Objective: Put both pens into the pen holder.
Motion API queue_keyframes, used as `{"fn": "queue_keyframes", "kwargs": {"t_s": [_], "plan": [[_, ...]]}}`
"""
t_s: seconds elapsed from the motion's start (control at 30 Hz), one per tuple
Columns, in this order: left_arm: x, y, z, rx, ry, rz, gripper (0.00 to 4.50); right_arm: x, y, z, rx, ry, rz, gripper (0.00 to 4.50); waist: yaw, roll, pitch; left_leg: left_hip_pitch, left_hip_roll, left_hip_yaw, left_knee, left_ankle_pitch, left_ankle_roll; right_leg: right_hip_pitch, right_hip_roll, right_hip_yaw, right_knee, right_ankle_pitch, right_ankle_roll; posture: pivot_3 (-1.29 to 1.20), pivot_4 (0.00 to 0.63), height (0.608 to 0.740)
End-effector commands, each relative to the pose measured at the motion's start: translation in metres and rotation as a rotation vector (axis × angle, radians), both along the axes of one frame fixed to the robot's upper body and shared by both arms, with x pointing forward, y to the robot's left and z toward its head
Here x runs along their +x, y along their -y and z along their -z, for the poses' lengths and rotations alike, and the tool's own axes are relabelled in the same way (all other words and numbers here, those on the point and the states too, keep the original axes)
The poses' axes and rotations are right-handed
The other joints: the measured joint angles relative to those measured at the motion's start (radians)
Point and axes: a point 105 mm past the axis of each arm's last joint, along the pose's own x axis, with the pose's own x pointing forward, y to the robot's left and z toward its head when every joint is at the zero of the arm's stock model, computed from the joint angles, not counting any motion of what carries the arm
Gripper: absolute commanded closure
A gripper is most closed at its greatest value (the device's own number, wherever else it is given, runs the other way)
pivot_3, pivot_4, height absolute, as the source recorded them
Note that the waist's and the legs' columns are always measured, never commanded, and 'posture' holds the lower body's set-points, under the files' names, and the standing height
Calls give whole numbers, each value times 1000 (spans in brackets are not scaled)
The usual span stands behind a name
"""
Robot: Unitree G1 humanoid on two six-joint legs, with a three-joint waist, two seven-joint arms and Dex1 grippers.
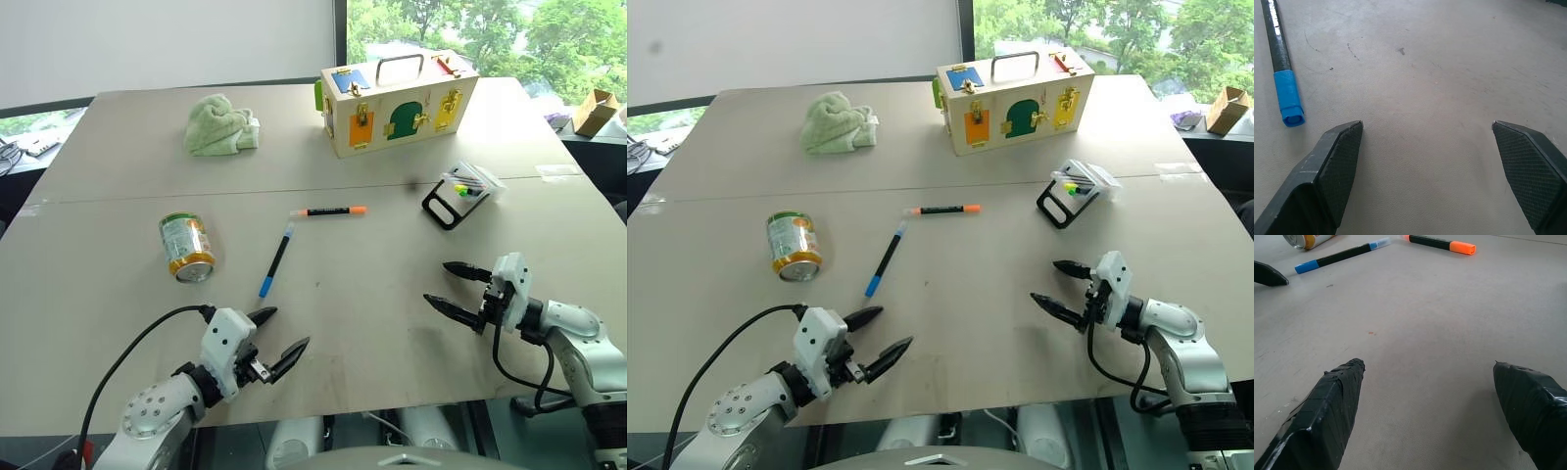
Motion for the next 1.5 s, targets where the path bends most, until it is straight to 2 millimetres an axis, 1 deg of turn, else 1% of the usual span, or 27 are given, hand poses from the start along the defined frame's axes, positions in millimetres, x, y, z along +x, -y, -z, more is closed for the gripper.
{"fn": "queue_keyframes", "kwargs": {"t_s": [0.03, 0.13, 0.37, 0.5, 0.6, 0.67, 0.73, 0.8, 0.87, 0.97, 1.0, 1.07, 1.1, 1.13, 1.2, 1.33, 1.4, 1.47, 1.5], "plan": [[0, 3, -11, -3, 15, 17, 101, 0, -5, -10, 8, 48, -23, 0, 0, 0, 0, 0, 0, 0, 0, 0, 0, 0, 0, 0, 0, 0, 0, 0, 150, 740], [5, 6, -24, -18, 36, 18, 101, -1, -6, -11, 17, 46, -26, 0, 0, 0, 0, 0, 0, 0, 0, 0, 0, 0, 0, 0, 0, 0, 0, 0, 150, 740], [6, 12, -30, -27, 29, 12, 101, -2, -7, -12, 24, 42, -30, 0, 0, 0, 0, 0, 0, 0, 0, 0, 0, 0, 1, 0, 0, 0, 0, 0, 150, 740], [12, 13, -39, -47, 66, -13, 101, 0, -8, -14, 31, 44, -34, 0, 1, 0, 0, 0, 0, 0, 0, 0, 0, 0, 1, 0, 0, 0, 0, 0, 150, 740], [25, 11, -56, -100, 121, -83, 101, 1, -13, -19, 54, 52, -50, 0, 4, 0, 0, 0, 0, 0, 0, 0, 0, 1, 1, 0, 0, 0, 0, 0, 150, 740], [40, 2, -65, -118, 167, -189, 101, -1, -21, -28, 83, 64, -96, 0, 7, 0, 0, 0, 0, 0, 1, 0, 0, 1, 1, 0, 0, 0, 0, 0, 150, 740], [53, -9, -69, -112, 195, -300, 101, -5, -30, -35, 97, 73, -157, 0, 9, 0, 0, 1, 0, 0, 1, 0, 0, 1, 1, 0, 1, 0, 0, 0, 150, 740], [61, -18, -66, -98, 168, -378, 101, -4, -37, -43, 103, 101, -179, 0, 9, 0, 0, 0, 0, 0, 1, 0, 0, 1, 2, 0, 1, 0, 0, 0, 150, 740], [67, -26, -62, -48, 162, -426, 101, 0, -43, -54, 115, 135, -181, 0, 9, 0, 0, 0, 0, 0, 1, 1, -1, 1, 2, 0, 1, 0, 1, 0, 150, 740], [73, -34, -52, -6, 128, -488, 101, 4, -49, -62, 115, 162, -187, 0, 14, -1, 0, 0, 0, 0, 1, 3, -4, 1, 2, 0, 1, 0, 1, 0, 150, 740], [74, -36, -47, 8, 104, -501, 101, 5, -50, -63, 116, 167, -189, 0, 15, -1, 0, 0, 0, 0, 1, 3, -4, 1, 2, 0, 0, 0, 1, 0, 150, 740], [75, -38, -28, 118, 35, -507, 101, 5, -53, -65, 117, 171, -197, 0, 18, -1, 0, 0, 0, 0, 1, 3, -4, 1, 2, 0, 0, 0, 1, 0, 150, 740], [73, -38, -19, 162, 2, -500, 101, 5, -54, -64, 116, 170, -199, 0, 18, -1, 0, 0, 0, 0, 1, 3, -5, 1, 2, 0, 0, 0, 1, 0, 150, 740], [67, -32, -7, 166, -60, -462, 101, 4, -53, -63, 113, 169, -198, 0, 18, -1, -1, 0, 0, 0, 1, 3, -5, 1, 2, 0, 0, 0, 1, 0, 150, 740], [57, -24, 7, 160, -135, -412, 101, 3, -52, -62, 108, 167, -194, 0, 17, -1, -1, 1, 0, 0, 1, 3, -5, 1, 2, 0, 0, 0, 1, 0, 150, 740], [45, -25, 25, 208, -198, -356, 101, 1, -50, -60, 106, 162, -181, 0, 16, 2, -4, 3, 0, 0, 1, 3, -5, 3, 1, 1, 0, 0, 0, 0, 150, 740], [41, -30, 32, 253, -212, -342, 101, 0, -50, -59, 106, 160, -177, 0, 16, 4, -5, 7, 0, 0, -2, 3, -5, 7, 1, 1, -2, 0, 0, 0, 150, 740], [42, -34, 34, 280, -204, -345, 633, 0, -50, -59, 107, 158, -174, 0, 16, 6, -7, 17, 0, 1, -5, 0, -1, 16, 1, 1, -6, 0, 0, 0, 150, 740], [43, -35, 34, 277, -202, -349, 954, -1, -50, -58, 108, 158, -173, 0, 15, 8, -8, 18, 0, 1, -5, 0, -1, 17, 0, 1, -6, 0, 0, 0, 150, 740]]}}
